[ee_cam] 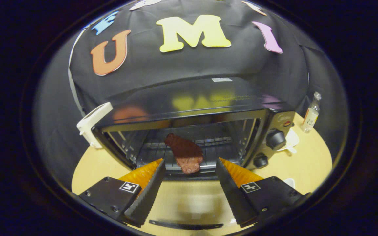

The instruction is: Open the toaster oven, put the food inside, and close the toaster oven door.

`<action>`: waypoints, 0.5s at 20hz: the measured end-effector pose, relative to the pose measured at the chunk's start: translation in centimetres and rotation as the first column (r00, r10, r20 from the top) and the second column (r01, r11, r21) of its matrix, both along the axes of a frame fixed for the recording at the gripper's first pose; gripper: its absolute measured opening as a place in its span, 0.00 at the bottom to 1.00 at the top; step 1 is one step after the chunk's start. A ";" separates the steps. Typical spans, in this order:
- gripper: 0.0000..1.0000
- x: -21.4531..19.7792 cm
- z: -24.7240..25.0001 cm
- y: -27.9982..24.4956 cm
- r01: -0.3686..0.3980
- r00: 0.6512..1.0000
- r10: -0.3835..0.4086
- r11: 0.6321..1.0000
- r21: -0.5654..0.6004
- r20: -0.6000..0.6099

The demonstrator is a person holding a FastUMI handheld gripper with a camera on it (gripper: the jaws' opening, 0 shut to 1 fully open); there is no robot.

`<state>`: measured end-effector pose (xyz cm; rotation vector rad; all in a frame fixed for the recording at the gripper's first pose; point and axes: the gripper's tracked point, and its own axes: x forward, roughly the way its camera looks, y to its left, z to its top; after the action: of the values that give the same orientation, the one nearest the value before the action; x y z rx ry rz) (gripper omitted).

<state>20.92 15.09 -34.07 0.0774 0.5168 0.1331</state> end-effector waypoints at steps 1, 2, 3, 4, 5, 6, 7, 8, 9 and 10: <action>0.98 -1.0 0.2 -0.6 -0.006 1.000 0.006 1.000 -0.005 -0.003; 0.97 -2.0 0.4 -1.2 -0.015 1.000 0.015 1.000 -0.006 -0.011; 0.98 -3.1 0.4 -2.0 -0.017 1.000 0.017 1.000 -0.015 -0.020; 0.97 -4.3 0.4 -2.6 -0.028 0.999 0.027 0.999 -0.024 -0.030; 0.97 -5.4 0.3 -3.0 -0.039 0.999 0.038 0.999 -0.033 -0.037; 0.97 -6.9 0.1 -3.8 -0.043 0.998 0.041 0.997 -0.056 -0.047; 0.98 -8.0 -0.1 -4.5 -0.046 0.998 0.043 0.996 -0.074 -0.051; 0.97 -9.5 -0.4 -5.0 -0.059 0.997 0.054 0.995 -0.084 -0.062; 0.97 -10.8 -1.0 -5.5 -0.065 0.995 0.058 0.994 -0.091 -0.078; 0.97 -12.2 -1.5 -5.9 -0.068 0.994 0.060 0.993 -0.092 -0.092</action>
<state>8.70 9.17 -35.59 -0.0268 0.6147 0.1681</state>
